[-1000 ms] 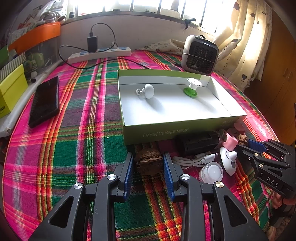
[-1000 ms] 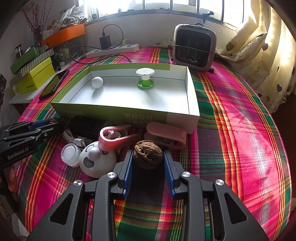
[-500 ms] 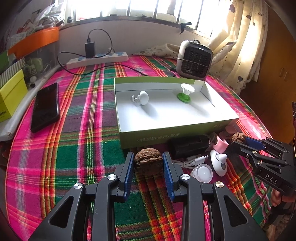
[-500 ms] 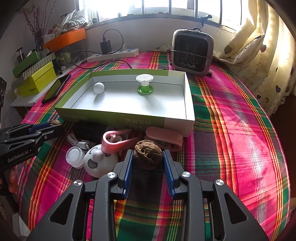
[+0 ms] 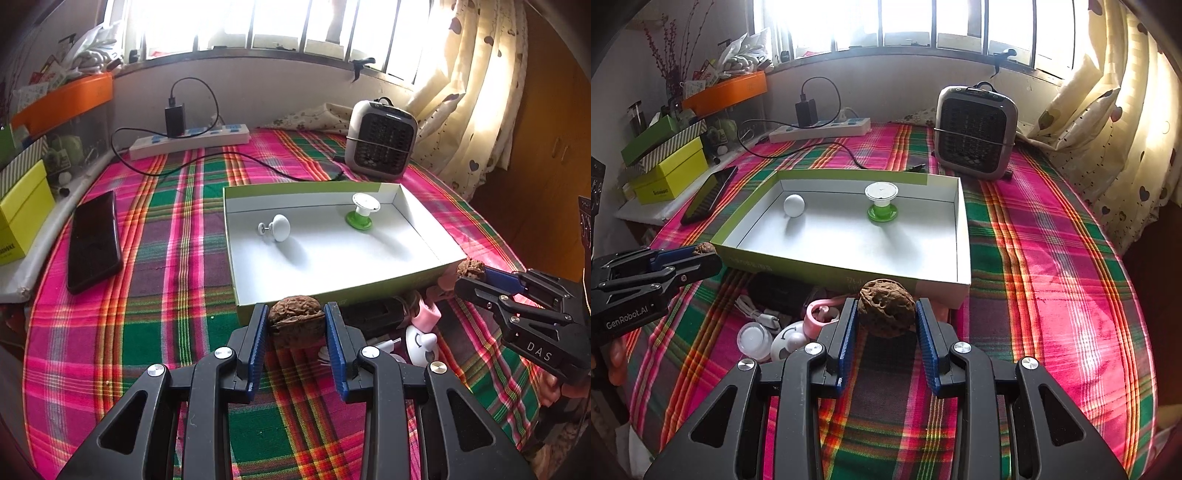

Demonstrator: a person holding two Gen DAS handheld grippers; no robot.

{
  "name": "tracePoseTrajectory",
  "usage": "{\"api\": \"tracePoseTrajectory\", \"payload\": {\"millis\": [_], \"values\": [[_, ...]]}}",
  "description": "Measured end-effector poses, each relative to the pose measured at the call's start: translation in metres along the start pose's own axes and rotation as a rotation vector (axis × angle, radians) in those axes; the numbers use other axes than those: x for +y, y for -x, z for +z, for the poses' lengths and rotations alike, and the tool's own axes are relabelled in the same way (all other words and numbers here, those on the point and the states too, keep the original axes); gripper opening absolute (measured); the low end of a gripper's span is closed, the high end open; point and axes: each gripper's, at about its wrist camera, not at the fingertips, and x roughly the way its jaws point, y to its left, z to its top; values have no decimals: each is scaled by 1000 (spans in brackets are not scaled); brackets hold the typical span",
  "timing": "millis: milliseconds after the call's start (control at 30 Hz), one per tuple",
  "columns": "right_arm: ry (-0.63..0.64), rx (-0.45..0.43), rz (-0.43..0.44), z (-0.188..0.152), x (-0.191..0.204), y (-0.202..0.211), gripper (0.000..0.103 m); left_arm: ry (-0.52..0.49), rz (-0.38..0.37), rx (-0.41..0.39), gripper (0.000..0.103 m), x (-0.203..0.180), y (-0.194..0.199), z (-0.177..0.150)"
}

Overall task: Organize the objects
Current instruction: 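Carry both held walnuts up and over into the box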

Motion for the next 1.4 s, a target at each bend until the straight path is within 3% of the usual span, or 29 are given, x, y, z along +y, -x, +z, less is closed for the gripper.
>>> {"api": "tracePoseTrajectory", "payload": {"millis": [667, 1400], "values": [[14, -20, -14, 35, -10, -16, 32, -14, 27, 0, 28, -4, -19, 27], [50, 48, -24, 74, -30, -83, 33, -16, 45, 67, 28, -2, -67, 41]]}}
